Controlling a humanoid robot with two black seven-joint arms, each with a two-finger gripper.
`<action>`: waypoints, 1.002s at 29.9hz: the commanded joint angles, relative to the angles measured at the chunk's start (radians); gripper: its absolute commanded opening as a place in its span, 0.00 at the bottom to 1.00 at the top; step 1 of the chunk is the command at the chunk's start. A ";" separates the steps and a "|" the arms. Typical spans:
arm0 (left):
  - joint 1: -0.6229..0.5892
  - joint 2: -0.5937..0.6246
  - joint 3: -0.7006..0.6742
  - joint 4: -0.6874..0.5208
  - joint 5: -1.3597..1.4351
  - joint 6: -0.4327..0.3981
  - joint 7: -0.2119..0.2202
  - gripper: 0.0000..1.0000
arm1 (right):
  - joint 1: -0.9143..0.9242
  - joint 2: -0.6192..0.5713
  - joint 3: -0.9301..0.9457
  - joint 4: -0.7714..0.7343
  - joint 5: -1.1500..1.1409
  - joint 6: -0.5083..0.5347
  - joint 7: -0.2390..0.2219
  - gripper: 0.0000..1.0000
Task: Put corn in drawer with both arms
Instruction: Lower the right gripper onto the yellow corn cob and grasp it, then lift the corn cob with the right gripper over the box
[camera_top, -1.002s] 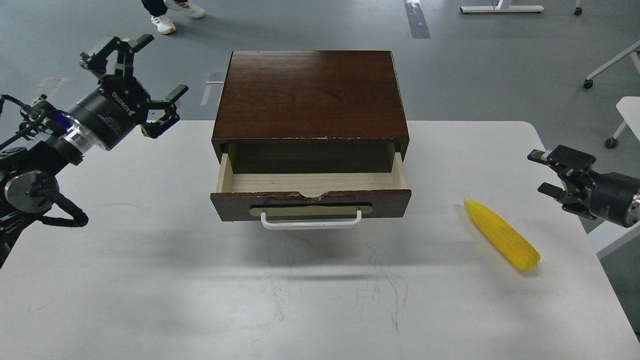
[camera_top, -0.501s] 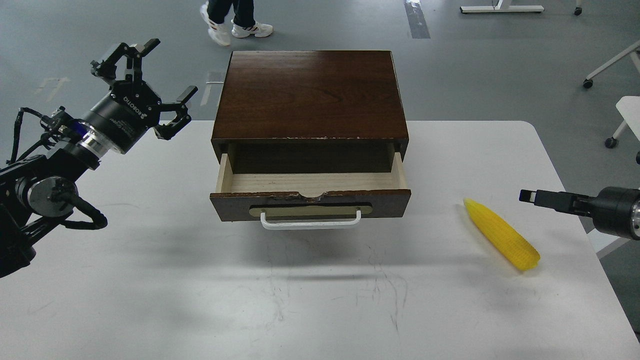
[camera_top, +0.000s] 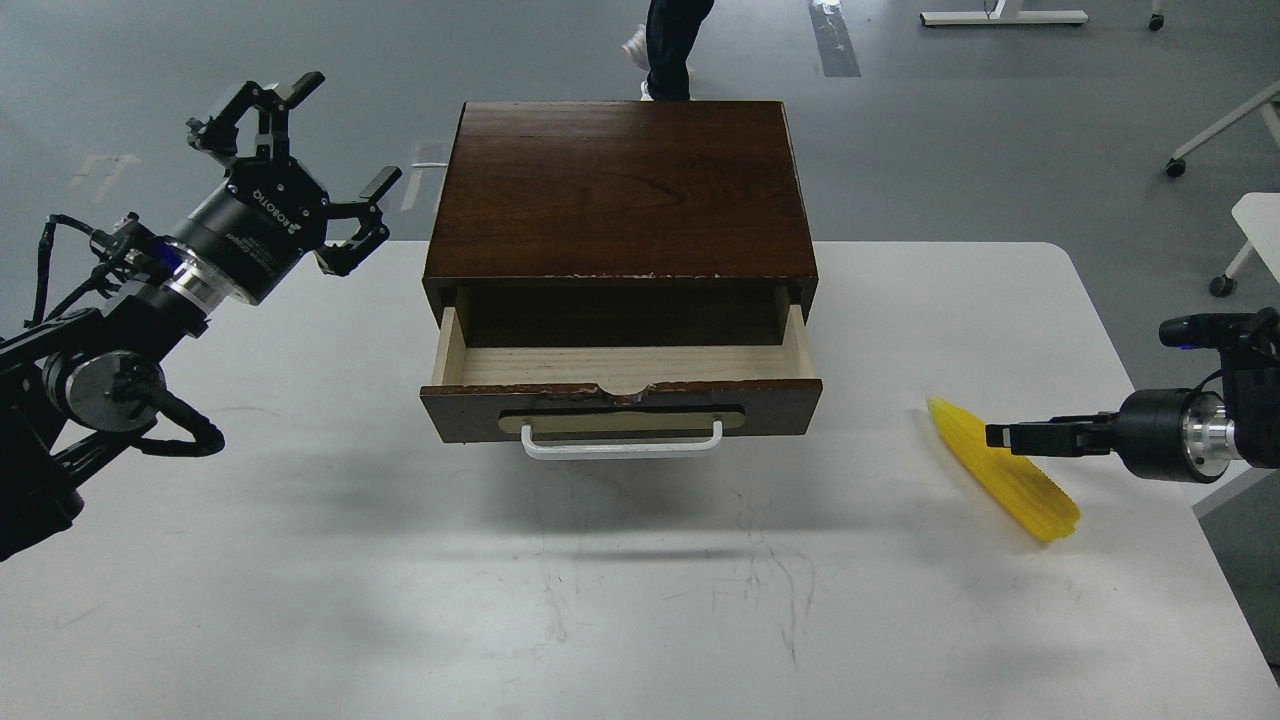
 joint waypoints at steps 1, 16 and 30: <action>0.000 0.002 -0.004 0.000 0.001 0.000 0.000 0.98 | 0.024 0.032 -0.057 -0.013 0.000 0.000 0.000 1.00; 0.000 0.002 -0.020 0.000 -0.001 0.000 0.000 0.99 | 0.039 0.038 -0.142 -0.019 -0.003 0.000 0.000 0.83; 0.000 0.003 -0.027 0.000 -0.001 0.000 0.000 0.98 | 0.139 0.037 -0.166 0.022 -0.033 0.003 0.000 0.15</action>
